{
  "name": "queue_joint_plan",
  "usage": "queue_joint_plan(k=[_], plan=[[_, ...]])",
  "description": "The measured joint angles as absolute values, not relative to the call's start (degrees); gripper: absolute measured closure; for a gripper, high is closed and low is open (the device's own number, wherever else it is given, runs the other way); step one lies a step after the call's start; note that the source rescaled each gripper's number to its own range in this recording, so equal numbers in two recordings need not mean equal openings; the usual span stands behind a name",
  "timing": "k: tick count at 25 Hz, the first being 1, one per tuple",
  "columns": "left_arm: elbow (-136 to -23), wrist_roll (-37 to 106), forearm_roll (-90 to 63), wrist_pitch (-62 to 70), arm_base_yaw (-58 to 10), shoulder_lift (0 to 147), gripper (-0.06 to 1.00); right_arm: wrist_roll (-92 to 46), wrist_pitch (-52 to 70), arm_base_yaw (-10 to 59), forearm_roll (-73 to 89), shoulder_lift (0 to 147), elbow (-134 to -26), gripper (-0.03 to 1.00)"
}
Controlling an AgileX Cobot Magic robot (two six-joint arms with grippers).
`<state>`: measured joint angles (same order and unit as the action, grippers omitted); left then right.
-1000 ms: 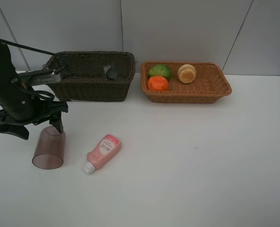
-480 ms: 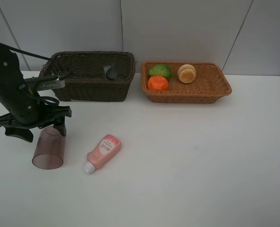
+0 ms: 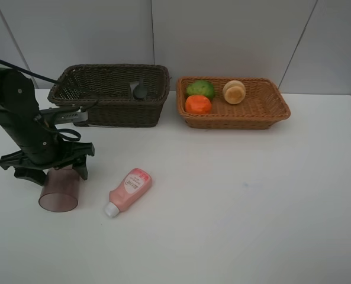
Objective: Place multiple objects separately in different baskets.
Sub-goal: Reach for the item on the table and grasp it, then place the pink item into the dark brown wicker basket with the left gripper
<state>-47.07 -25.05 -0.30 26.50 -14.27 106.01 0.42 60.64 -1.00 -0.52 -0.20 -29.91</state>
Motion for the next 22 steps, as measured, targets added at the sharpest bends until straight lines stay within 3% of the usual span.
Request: queue_joint_plan(k=[6, 7, 8, 9, 10, 22], plan=[[-47.1, -24.9, -0.3, 25.8, -14.3, 108.2, -0.05, 0.5, 60.6, -1.0, -0.5, -0.2, -29.9, -0.01], [-47.1, -24.9, -0.3, 25.8, -14.3, 108.6, 0.01, 0.5, 60.6, -1.0, -0.5, -0.2, -29.9, -0.01], [-47.1, -24.9, -0.4, 25.8, -14.3, 108.7, 0.15, 0.5, 60.6, -1.0, -0.5, -0.2, -29.9, -0.01], [-47.1, -24.9, -0.4, 25.8, -14.3, 109.0, 0.4, 0.5, 60.6, -1.0, -0.5, -0.2, -29.9, -0.01], [-47.1, -24.9, -0.4, 25.8, -14.3, 109.0, 0.51, 0.5, 60.6, -1.0, -0.5, -0.2, -29.9, -0.01], [-47.1, -24.9, -0.4, 25.8, -14.3, 109.0, 0.5, 0.5, 60.6, -1.0, -0.5, -0.2, -29.9, -0.01]])
